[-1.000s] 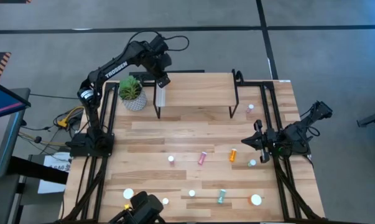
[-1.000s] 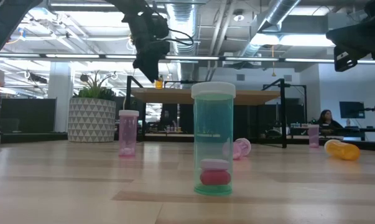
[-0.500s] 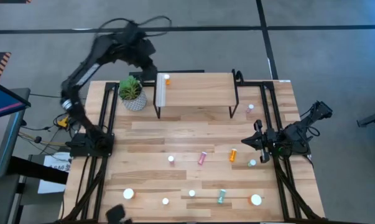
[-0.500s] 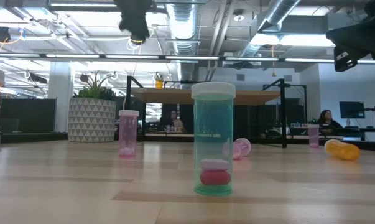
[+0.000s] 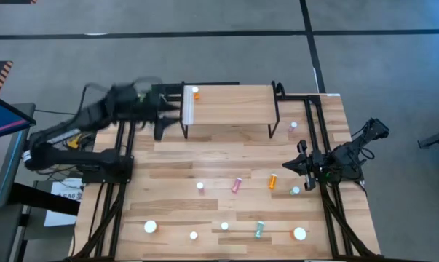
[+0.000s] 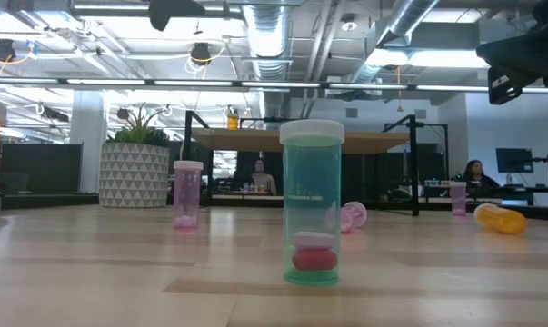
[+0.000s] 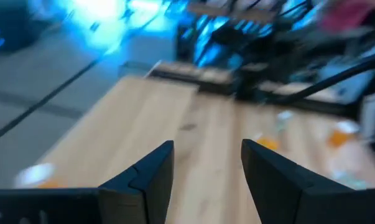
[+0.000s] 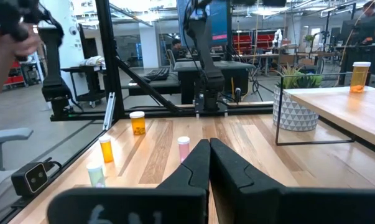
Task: Pick and place medicine bottles onto shelf by color
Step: Put the top pink pill bottle on the shelf
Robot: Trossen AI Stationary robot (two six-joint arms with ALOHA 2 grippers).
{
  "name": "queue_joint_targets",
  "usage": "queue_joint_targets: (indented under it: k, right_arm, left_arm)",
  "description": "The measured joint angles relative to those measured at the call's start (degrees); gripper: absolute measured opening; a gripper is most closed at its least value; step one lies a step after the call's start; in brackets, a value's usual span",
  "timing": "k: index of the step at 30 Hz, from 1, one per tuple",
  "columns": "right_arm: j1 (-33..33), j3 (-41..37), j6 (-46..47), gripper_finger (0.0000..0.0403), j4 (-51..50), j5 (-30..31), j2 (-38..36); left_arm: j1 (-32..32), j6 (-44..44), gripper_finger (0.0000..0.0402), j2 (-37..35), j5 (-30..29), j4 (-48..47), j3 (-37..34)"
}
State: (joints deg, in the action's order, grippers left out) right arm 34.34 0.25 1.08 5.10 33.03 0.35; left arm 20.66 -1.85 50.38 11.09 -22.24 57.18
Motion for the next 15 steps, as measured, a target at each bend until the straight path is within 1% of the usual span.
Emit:
queue_joint_targets:
  k: [3,7,11,15]
  right_arm:
    - [-0.01,0.01,0.00,0.0027,0.01,-0.01,0.00]
    - [0.00,0.01,0.00,0.0027,0.01,-0.01,0.01]
    - [0.00,0.01,0.00,0.0028,0.01,-0.01,-0.01]
    - [0.01,0.00,0.00,0.0028,0.00,-0.01,-0.01]
  left_arm:
    - [-6.11,-3.15,0.0174,-4.75,-1.52,9.25,-9.63]
    - [-13.88,-4.01,0.0174,-7.63,-6.06,16.60,-18.84]
    - [-20.29,-4.02,0.0174,-7.68,-10.37,20.90,-24.43]
    - [-24.62,-2.53,0.0174,-6.43,-13.22,24.74,-27.80]
